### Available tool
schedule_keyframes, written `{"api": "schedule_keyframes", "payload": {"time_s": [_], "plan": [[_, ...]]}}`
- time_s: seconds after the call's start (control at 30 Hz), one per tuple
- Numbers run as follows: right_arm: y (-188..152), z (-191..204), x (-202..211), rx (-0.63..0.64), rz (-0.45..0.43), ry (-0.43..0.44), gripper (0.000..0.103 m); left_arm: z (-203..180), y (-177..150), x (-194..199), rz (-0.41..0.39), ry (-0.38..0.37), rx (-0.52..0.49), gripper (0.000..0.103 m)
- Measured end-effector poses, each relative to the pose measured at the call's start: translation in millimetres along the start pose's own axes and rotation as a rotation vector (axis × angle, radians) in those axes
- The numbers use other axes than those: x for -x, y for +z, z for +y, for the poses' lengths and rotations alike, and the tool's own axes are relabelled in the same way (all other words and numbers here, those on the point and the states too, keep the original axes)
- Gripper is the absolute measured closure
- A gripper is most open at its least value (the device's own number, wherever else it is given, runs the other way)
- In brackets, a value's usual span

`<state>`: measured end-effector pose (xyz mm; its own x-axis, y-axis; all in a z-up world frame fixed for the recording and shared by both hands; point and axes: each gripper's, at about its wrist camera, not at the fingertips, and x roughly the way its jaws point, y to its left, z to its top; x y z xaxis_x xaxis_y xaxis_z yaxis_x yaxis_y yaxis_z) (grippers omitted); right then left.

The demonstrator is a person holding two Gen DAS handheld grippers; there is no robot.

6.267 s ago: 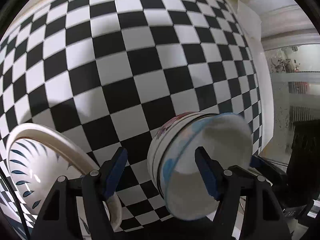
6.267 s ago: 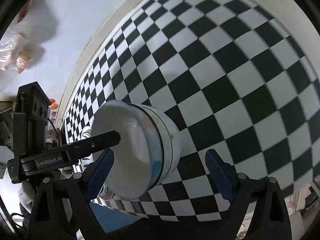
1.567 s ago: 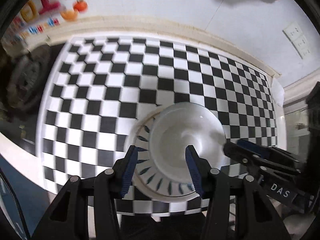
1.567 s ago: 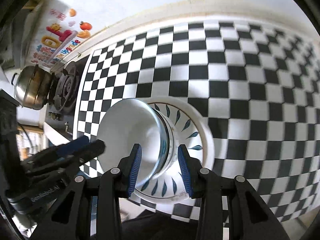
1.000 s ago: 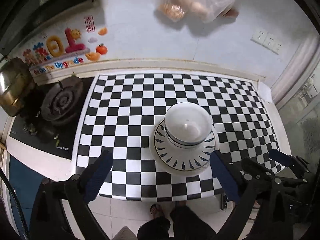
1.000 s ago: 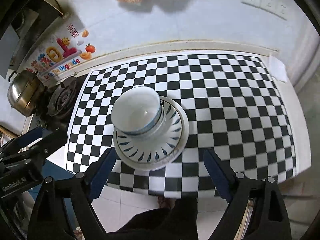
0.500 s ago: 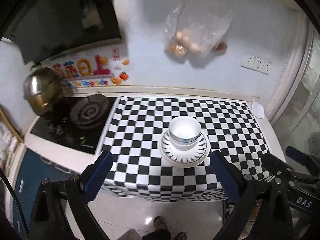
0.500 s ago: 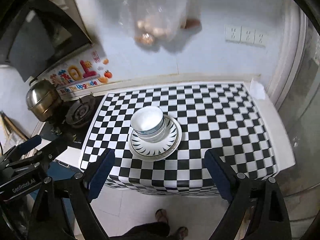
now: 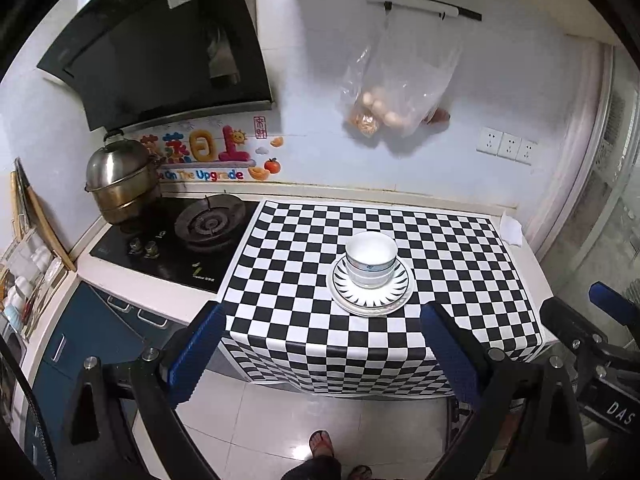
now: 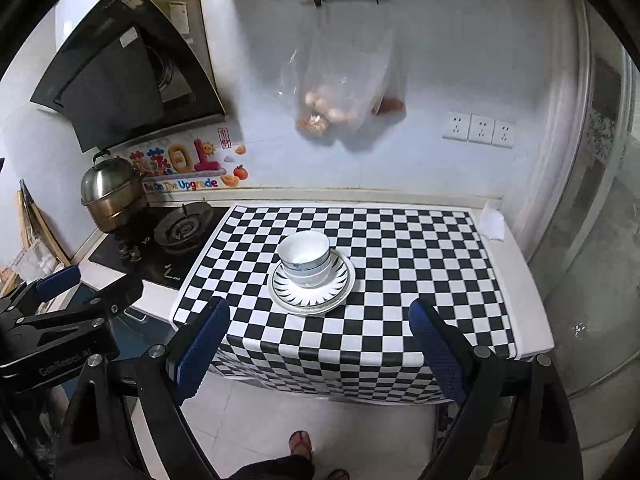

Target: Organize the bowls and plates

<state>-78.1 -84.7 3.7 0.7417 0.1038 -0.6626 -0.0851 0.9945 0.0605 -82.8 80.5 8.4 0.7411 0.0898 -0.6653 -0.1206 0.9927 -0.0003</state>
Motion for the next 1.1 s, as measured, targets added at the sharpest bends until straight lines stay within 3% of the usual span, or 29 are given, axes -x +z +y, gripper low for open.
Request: {"api": "schedule_keyframes", "payload": {"time_s": [1.1], "plan": [[-1,-29,12,-0.045,-0.031,-0.043,0.006,-17,-3,12,-0.017,0.006,-0.025,0.004]]}}
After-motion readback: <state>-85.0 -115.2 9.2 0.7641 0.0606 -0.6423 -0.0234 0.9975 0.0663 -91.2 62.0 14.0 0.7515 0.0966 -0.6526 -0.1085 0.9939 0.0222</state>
